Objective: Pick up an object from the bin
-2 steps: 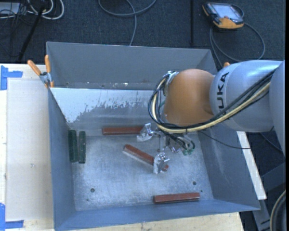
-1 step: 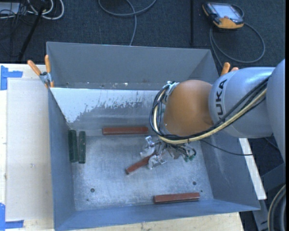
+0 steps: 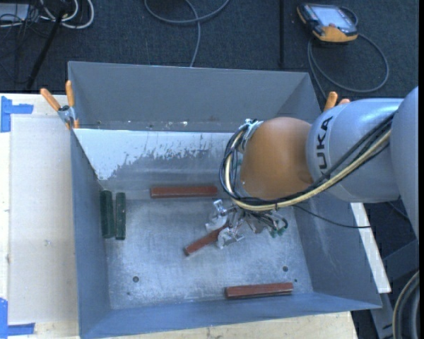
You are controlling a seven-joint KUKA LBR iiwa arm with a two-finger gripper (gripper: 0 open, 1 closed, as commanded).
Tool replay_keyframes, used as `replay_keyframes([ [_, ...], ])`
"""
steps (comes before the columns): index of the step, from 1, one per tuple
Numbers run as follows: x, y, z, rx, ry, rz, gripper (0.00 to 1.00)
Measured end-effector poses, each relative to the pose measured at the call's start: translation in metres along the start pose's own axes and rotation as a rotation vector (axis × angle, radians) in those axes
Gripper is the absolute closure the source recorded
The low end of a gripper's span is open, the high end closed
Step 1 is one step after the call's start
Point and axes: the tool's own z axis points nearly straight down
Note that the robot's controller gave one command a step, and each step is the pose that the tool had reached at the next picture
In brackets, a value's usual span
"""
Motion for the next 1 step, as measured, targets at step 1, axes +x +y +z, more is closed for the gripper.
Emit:
replay_keyframes([
  [1, -0.0255, 0.0078, -0.1920, -0.007, 0.023, -0.035, 1.00],
])
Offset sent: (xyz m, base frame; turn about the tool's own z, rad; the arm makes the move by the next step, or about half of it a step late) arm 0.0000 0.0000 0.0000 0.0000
